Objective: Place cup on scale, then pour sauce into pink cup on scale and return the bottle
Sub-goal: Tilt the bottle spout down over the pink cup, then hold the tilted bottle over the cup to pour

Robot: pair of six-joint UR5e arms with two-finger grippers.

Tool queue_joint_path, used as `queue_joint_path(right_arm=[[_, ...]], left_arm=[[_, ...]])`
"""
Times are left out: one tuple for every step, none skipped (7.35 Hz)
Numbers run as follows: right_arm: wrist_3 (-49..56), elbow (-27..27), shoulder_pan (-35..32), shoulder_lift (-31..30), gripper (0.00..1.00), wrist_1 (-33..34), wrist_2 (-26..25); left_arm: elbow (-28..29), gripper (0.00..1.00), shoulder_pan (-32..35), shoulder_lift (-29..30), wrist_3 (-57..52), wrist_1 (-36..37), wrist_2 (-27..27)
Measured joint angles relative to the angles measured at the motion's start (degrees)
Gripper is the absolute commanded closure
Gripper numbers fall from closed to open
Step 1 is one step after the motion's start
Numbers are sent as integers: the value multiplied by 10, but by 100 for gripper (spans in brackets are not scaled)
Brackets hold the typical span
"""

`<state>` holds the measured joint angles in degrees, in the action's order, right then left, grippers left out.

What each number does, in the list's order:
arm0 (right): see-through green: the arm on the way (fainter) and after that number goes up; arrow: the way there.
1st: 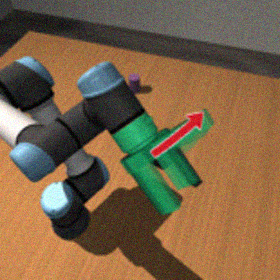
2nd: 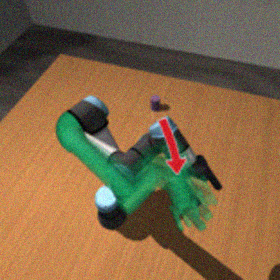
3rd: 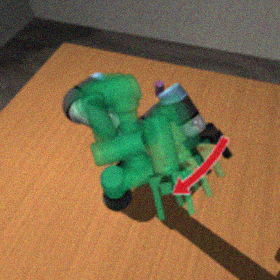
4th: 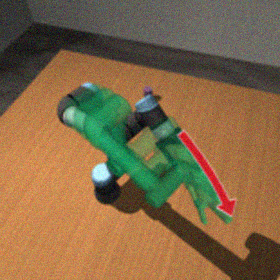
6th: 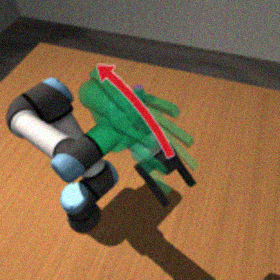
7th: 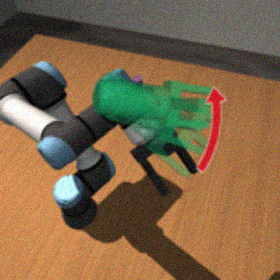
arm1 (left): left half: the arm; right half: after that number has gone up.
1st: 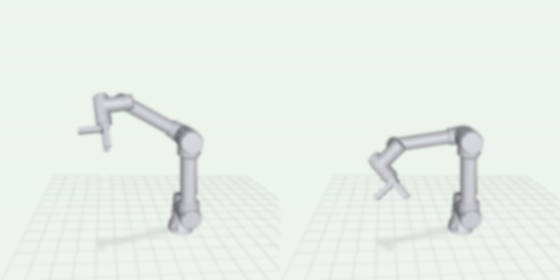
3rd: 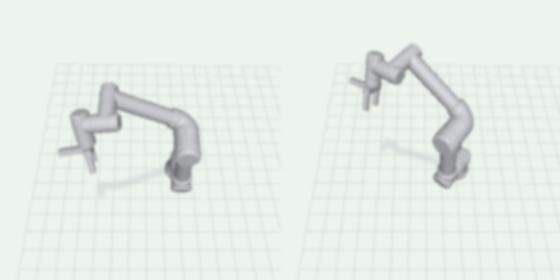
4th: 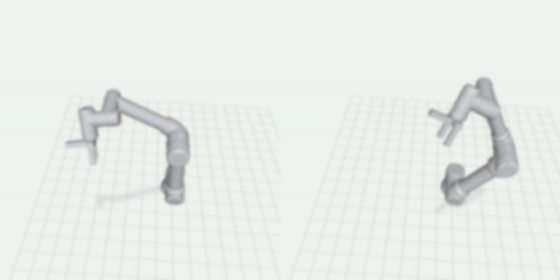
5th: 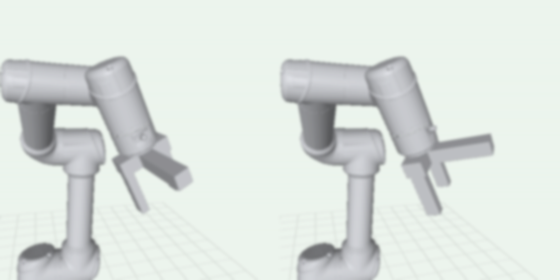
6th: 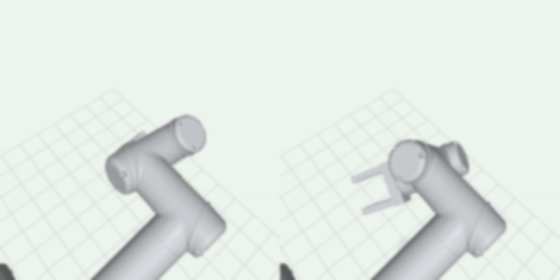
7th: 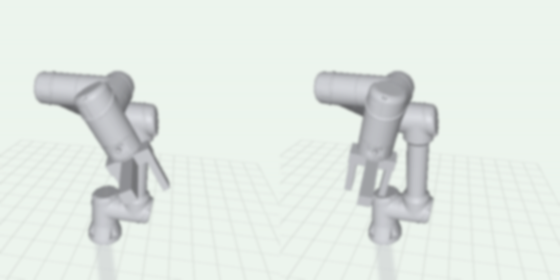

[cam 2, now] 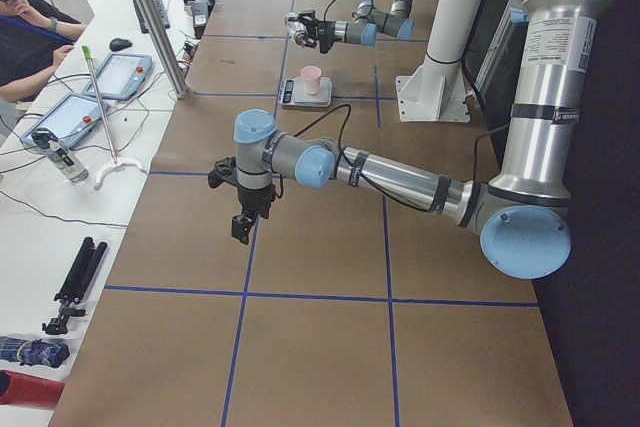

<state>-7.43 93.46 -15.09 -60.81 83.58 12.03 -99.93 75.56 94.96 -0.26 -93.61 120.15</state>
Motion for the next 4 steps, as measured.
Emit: queue_joint_path(right_arm=[[10, -4, 3, 0, 100, 0, -10], [21, -6, 6, -1, 100, 0, -16], [28, -6, 8, -2, 100, 0, -23], [34, -6, 10, -4, 100, 0, -29]], left_arm=[[0, 0, 1, 0, 0, 0, 0], [0, 0, 1, 1, 0, 0, 0], [0, 0, 2, 1, 0, 0, 0], [0, 0, 2, 1, 0, 1, 0]])
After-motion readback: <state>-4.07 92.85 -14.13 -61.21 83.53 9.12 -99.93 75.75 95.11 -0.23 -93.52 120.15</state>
